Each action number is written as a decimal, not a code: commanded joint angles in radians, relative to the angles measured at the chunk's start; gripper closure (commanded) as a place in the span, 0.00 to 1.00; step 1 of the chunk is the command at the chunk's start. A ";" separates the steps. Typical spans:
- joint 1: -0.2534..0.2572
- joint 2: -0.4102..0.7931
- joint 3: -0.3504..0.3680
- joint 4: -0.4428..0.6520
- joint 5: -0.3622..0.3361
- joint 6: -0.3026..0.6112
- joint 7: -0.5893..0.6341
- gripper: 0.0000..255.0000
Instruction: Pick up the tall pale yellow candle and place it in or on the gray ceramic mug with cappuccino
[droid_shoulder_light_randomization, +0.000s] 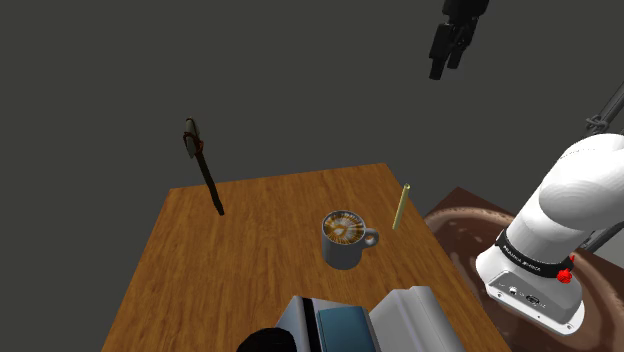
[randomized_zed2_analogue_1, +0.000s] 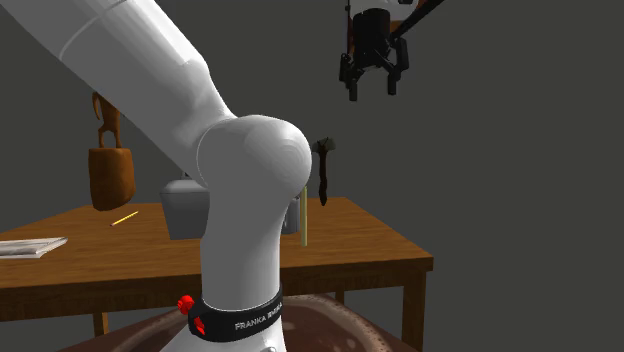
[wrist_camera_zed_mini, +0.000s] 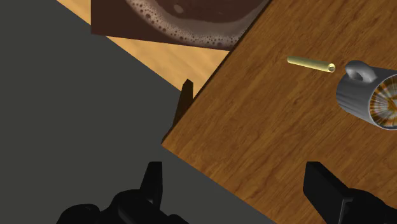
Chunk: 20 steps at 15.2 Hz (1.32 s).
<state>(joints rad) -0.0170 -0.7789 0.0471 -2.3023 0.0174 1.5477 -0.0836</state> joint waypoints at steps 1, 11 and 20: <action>0.000 0.000 0.000 0.000 0.000 0.000 0.000 0.00; 0.096 0.009 0.142 -0.219 0.105 0.134 0.076 0.00; 0.203 0.099 0.287 -0.355 0.227 0.285 0.145 0.00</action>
<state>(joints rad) 0.1739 -0.6897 0.3203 -2.6399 0.2307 1.8130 0.0570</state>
